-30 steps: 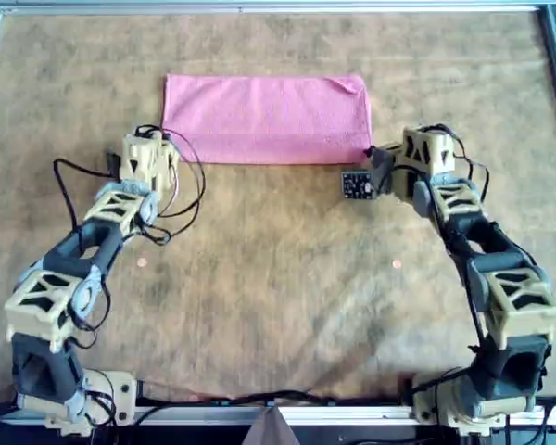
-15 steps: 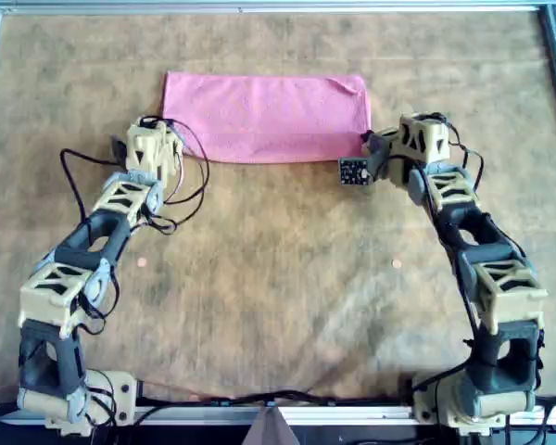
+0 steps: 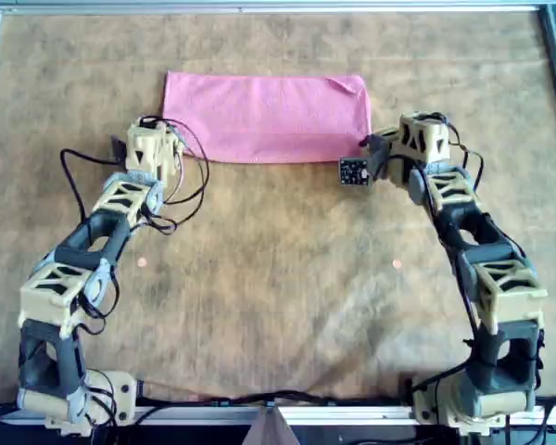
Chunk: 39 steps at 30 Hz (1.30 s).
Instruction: Fold a cloth
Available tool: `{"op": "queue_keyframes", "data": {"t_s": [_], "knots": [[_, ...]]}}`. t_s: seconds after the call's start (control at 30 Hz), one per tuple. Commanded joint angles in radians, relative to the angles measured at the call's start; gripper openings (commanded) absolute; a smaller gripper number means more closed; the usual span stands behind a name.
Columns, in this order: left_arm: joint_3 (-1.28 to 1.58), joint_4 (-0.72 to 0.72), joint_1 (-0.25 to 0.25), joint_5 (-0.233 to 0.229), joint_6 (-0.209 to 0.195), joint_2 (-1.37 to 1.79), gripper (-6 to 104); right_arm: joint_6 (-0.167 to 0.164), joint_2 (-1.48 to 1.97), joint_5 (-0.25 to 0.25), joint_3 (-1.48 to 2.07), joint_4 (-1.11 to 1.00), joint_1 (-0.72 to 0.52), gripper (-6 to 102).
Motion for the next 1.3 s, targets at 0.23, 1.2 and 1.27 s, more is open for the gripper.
{"op": "queue_keyframes", "data": {"t_s": [0.23, 1.2, 1.27], "knots": [[-0.040, -0.015, -0.021, 0.009, -0.014, 0.038, -2, 0.006, 0.055, -0.011, -0.066, -0.044, 0.000, 2], [0.446, 0.002, -0.155, -0.006, 0.000, 0.426, 1, -0.009, 0.505, -0.012, 0.509, -0.034, 0.002, 2], [0.480, 0.002, -0.156, -0.006, 0.000, 0.449, 1, -0.009, 0.532, -0.012, 0.538, -0.034, 0.002, 2]]}}
